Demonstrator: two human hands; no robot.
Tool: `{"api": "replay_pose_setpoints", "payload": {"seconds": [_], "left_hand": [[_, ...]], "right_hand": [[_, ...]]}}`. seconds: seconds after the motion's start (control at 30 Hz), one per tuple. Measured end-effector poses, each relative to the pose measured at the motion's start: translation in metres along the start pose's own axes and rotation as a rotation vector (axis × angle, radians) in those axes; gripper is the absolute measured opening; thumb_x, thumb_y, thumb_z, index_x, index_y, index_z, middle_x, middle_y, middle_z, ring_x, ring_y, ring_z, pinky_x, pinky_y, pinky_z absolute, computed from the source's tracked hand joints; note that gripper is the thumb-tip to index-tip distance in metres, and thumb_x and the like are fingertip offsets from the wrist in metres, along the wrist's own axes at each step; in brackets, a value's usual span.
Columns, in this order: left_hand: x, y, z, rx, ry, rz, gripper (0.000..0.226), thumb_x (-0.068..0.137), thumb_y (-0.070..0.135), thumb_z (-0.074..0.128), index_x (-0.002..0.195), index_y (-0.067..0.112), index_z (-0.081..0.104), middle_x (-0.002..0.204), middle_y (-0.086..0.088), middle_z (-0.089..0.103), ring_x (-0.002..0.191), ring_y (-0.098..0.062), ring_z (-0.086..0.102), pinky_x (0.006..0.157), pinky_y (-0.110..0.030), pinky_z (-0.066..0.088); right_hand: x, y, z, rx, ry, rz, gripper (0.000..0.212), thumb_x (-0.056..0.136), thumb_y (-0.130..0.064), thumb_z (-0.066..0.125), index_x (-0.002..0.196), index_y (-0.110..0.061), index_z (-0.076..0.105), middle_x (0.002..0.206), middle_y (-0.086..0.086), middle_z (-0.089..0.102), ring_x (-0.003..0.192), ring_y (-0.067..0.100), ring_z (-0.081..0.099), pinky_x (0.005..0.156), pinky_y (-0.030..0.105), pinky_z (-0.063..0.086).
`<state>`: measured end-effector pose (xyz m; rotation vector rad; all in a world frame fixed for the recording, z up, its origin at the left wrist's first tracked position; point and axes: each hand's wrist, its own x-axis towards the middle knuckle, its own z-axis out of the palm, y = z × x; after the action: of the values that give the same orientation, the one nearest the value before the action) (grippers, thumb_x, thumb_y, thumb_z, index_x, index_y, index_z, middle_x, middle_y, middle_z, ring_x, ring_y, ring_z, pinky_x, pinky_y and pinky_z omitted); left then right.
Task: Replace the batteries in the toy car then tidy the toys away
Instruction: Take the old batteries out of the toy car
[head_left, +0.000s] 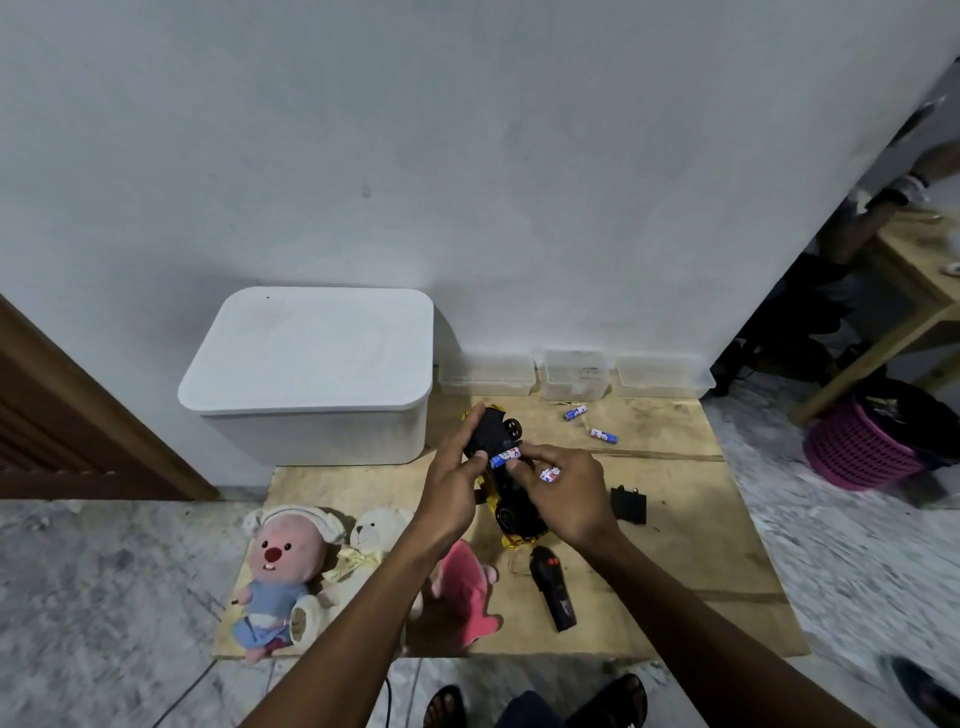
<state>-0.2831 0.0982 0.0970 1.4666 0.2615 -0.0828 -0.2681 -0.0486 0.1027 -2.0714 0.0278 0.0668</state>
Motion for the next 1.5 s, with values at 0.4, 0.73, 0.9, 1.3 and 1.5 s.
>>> {"api": "replay_pose_setpoints", "payload": {"seconds": [0.4,0.73,0.9,1.3,1.5], "left_hand": [[0.003,0.005,0.002,0.041,-0.062,0.034,0.061,0.100,0.000,0.045,0.147,0.039,0.046,0.148,0.003,0.042,0.137,-0.019,0.044,0.112,-0.050,0.043],[0.002,0.006,0.004,0.039,-0.095,0.048,0.062,0.100,-0.003,0.044,0.148,0.035,0.044,0.144,0.001,0.044,0.130,-0.017,0.048,0.099,-0.029,0.050],[0.008,-0.003,0.005,0.031,-0.070,0.029,0.062,0.100,-0.001,0.046,0.148,0.038,0.045,0.145,0.002,0.044,0.133,-0.018,0.047,0.105,-0.040,0.049],[0.019,-0.023,0.011,0.031,-0.072,0.046,0.067,0.099,-0.006,0.043,0.139,0.048,0.049,0.149,0.000,0.040,0.138,-0.021,0.043,0.112,-0.045,0.044],[0.028,-0.030,0.005,-0.058,-0.006,-0.102,0.064,0.095,-0.004,0.050,0.146,0.036,0.048,0.144,-0.001,0.050,0.132,-0.025,0.048,0.109,-0.052,0.044]], "right_hand": [[0.001,-0.008,-0.006,0.339,-0.025,0.251,0.017,0.087,-0.034,0.074,0.096,-0.020,0.070,0.099,0.001,0.070,0.091,0.015,0.069,0.073,0.039,0.060],[0.003,-0.006,-0.005,0.350,-0.005,0.271,0.020,0.086,-0.034,0.074,0.094,-0.017,0.069,0.097,0.004,0.071,0.088,0.016,0.070,0.072,0.039,0.060],[0.005,-0.005,0.001,0.315,0.006,0.250,0.021,0.086,-0.032,0.075,0.083,-0.012,0.071,0.085,0.003,0.074,0.082,0.016,0.072,0.072,0.033,0.058],[0.017,0.001,0.004,0.470,0.087,0.465,0.023,0.078,-0.015,0.082,0.085,-0.011,0.061,0.084,0.014,0.074,0.065,0.019,0.066,0.042,0.022,0.043],[0.027,0.020,-0.012,0.813,-0.028,0.615,0.020,0.090,-0.018,0.065,0.104,-0.004,0.061,0.077,0.009,0.066,0.038,0.007,0.035,0.033,0.018,0.025]]}}
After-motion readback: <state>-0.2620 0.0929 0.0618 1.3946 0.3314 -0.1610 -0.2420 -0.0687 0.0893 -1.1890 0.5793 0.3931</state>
